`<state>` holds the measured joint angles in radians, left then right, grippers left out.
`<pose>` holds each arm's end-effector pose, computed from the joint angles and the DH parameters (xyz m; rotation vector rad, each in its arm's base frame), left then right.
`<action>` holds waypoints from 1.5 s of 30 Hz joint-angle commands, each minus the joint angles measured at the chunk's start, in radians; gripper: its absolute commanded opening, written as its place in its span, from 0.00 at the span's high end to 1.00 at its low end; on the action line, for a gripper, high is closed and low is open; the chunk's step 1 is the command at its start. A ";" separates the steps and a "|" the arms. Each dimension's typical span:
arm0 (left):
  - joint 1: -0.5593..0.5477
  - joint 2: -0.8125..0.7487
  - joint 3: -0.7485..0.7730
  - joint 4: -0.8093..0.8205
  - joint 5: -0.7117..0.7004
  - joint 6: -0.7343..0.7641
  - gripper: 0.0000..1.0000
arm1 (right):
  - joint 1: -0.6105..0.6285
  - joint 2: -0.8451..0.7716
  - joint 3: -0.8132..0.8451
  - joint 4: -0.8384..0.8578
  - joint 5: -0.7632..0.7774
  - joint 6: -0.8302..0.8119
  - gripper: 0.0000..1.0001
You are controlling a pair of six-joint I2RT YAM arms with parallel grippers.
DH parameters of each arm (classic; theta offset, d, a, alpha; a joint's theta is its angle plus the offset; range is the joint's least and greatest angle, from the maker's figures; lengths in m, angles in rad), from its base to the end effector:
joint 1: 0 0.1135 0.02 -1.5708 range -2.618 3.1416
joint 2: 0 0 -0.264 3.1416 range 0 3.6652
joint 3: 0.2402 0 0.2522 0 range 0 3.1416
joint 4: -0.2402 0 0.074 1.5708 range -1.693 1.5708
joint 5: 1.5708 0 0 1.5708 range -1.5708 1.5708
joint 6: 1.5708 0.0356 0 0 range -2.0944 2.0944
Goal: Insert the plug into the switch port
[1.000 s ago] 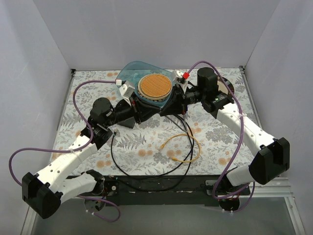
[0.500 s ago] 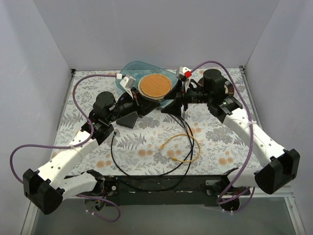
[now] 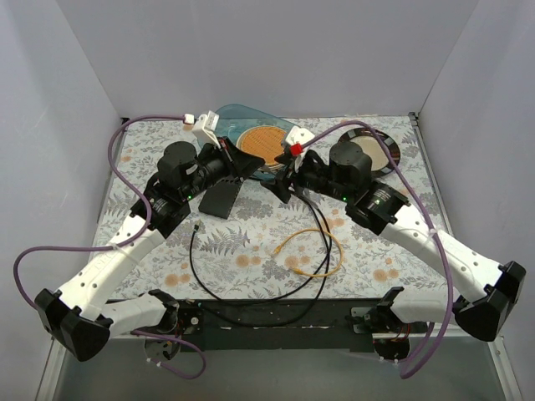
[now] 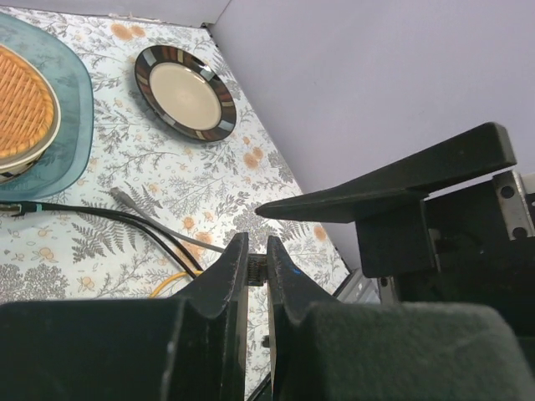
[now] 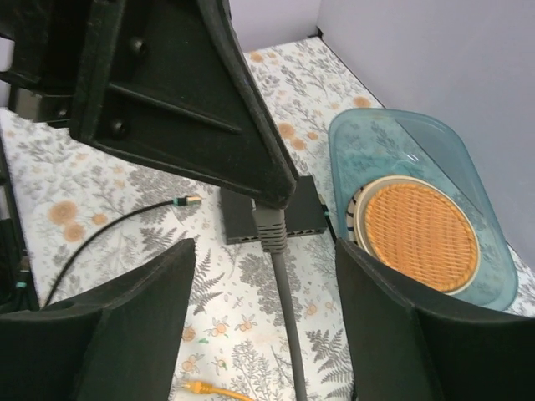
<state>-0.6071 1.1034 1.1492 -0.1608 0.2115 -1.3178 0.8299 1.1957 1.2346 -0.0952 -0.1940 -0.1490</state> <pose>0.2020 -0.1494 0.4078 -0.5075 1.8997 -1.5503 0.1802 0.2072 0.4225 -0.9166 1.3955 0.6772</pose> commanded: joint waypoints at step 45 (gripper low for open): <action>0.268 0.062 -0.158 -0.097 -0.250 0.109 0.02 | 0.049 0.183 -0.110 0.048 0.071 -0.115 0.99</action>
<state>-0.4713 1.1572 1.0748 -0.2504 -0.0685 -1.2114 0.8898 1.3327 1.1442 -0.0727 -0.0528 -0.2653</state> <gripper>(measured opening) 0.981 0.065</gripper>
